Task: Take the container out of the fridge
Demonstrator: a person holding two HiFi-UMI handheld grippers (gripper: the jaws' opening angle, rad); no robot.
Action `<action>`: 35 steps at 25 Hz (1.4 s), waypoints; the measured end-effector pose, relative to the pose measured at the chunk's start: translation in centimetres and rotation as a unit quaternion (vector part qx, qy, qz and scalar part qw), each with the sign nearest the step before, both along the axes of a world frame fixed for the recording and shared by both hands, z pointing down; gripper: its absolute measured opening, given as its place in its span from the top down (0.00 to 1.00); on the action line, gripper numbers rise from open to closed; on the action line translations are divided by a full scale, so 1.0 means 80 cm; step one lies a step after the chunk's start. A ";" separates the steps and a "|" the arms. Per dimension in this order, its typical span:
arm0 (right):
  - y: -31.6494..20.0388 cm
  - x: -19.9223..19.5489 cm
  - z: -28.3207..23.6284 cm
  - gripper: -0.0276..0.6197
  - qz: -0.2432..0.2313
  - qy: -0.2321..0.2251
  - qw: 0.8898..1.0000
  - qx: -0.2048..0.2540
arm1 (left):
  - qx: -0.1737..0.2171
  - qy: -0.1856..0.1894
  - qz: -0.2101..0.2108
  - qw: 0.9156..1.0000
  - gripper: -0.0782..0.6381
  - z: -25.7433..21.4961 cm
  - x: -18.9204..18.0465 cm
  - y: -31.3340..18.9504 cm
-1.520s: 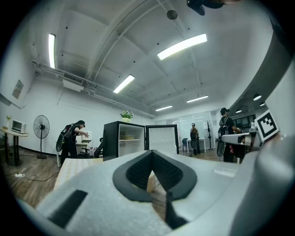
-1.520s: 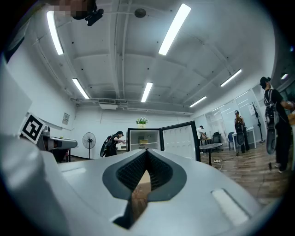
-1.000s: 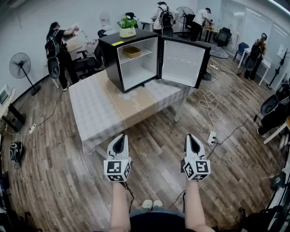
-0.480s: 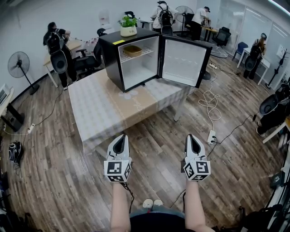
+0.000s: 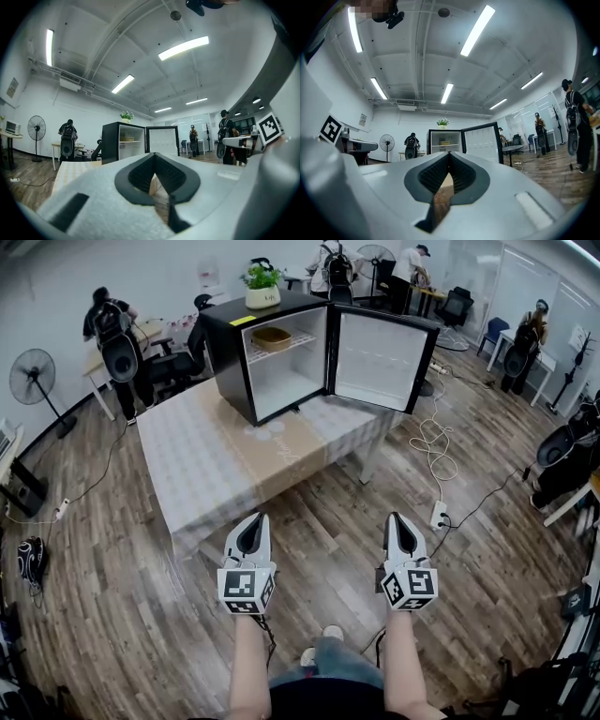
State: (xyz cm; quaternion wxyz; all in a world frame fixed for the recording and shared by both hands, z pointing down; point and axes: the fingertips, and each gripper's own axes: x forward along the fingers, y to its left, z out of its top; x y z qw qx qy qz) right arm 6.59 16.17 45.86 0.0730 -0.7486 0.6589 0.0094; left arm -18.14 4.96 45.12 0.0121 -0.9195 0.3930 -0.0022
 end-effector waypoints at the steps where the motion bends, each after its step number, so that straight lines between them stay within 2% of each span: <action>1: -0.002 0.000 -0.001 0.94 0.000 0.001 1.000 0.001 | 0.000 0.003 0.001 1.000 0.88 -0.001 0.001 -0.003; 11: -0.057 0.024 -0.009 0.96 -0.017 0.001 1.000 0.014 | 0.012 0.007 0.002 1.000 0.88 -0.011 0.028 -0.052; 13: -0.077 0.028 -0.006 0.76 -0.031 -0.006 0.999 0.015 | 0.017 0.005 -0.001 1.000 0.88 -0.013 0.033 -0.065; 16: -0.111 0.037 0.000 0.72 -0.048 -0.009 0.999 0.020 | 0.019 0.001 -0.009 1.000 0.88 -0.009 0.044 -0.091; 21: -0.187 0.067 0.001 0.59 -0.083 -0.005 0.996 0.030 | 0.013 0.001 -0.025 1.000 0.88 0.001 0.078 -0.154; 29: -0.338 0.148 0.000 0.50 -0.129 -0.013 0.991 0.035 | 0.003 0.004 -0.051 0.999 0.88 0.005 0.163 -0.287; 35: -0.459 0.201 -0.007 0.49 -0.164 -0.008 0.986 0.035 | 0.000 0.001 -0.071 0.997 0.88 0.004 0.226 -0.387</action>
